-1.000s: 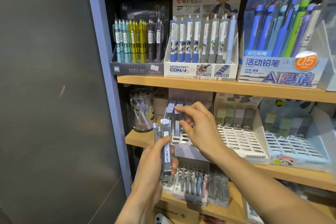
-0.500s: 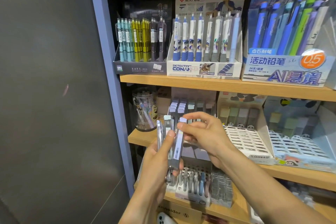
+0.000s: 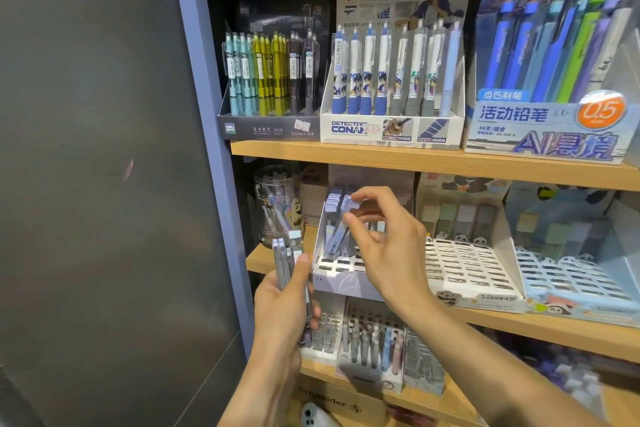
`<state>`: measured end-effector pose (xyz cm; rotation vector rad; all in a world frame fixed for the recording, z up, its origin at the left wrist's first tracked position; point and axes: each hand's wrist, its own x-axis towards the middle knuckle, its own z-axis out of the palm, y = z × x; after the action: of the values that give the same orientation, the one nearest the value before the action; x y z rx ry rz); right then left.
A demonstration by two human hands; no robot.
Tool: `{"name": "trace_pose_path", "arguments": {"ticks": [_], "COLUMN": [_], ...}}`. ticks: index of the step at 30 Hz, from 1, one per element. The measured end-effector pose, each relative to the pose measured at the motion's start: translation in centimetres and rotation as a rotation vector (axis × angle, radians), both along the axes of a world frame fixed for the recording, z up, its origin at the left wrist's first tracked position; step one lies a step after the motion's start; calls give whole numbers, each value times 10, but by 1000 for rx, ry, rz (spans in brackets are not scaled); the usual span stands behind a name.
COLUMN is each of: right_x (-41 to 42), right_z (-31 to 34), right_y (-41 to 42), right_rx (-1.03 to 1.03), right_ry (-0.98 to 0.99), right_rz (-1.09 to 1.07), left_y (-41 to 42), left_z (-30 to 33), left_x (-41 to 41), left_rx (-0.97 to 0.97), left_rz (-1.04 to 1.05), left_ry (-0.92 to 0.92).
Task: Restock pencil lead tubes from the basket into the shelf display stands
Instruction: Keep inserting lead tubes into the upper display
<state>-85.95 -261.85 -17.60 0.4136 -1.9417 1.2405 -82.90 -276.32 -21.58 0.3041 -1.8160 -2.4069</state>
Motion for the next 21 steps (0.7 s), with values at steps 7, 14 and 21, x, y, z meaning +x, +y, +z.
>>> {"name": "trace_pose_path", "arguments": {"ticks": [7,14,21], "right_x": [-5,-4,-12], "right_z": [3,10,14], "right_y": [-2,-4,-3], "right_rx": [110,207,123], "right_ry": [35,57,17], "right_rz": [42,92,66], "left_y": [1,-1,-2], "left_z": [2,2,2], "left_x": [0,1,2], "left_rx": [-17,-36,-48], "left_rz": [0,13,16], "left_ry": [23,36,25]}}
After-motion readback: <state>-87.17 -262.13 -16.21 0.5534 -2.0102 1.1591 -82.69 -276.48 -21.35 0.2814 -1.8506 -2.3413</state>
